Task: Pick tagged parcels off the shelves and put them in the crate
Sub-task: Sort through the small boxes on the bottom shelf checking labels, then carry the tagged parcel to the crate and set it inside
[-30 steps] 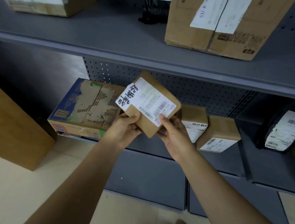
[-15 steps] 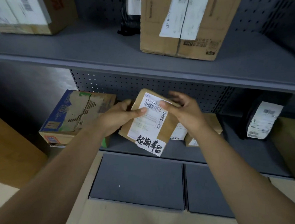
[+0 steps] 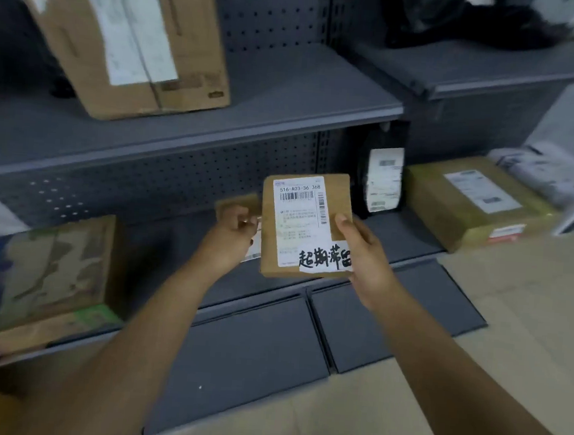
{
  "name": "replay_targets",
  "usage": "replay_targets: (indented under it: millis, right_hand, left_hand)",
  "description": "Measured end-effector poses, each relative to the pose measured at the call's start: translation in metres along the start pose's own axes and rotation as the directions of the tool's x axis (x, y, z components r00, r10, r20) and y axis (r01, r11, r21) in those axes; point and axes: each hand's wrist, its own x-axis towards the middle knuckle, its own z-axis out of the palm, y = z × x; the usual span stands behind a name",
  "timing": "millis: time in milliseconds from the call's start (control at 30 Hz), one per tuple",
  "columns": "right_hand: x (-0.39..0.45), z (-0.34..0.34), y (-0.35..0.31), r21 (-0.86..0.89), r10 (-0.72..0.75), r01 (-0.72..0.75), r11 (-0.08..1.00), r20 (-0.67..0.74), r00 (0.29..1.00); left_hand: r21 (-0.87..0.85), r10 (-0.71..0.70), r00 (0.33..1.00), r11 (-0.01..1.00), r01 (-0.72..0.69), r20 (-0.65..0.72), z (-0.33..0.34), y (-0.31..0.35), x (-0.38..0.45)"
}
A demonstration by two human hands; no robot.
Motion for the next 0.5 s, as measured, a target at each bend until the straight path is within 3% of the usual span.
replay_targets:
  millis: [100, 200, 333, 500]
  right_hand:
    - [-0.042, -0.059, 0.0, -0.004, -0.058, 0.06, 0.998, -0.314, 0.948]
    - [-0.103, -0.119, 0.017, 0.022, -0.064, 0.094, 0.995, -0.579, 0.813]
    - [-0.212, -0.17, 0.049, 0.126, 0.014, 0.141, 0.982, -0.791, 0.612]
    - [-0.357, -0.207, 0.083, 0.218, 0.126, 0.258, 0.941, -0.935, 0.332]
  left_hand:
    - [0.271, 0.272, 0.95, 0.913, -0.305, 0.154, 0.059, 0.033, 0.005]
    - [0.47, 0.421, 0.797, 0.649, -0.598, 0.433, 0.121, 0.054, -0.016]
    - [0.446, 0.534, 0.476, 0.195, -0.873, 0.699, 0.197, 0.068, -0.082]
    - [0.172, 0.623, 0.048, -0.141, -0.975, 0.78, 0.282, 0.1, -0.204]
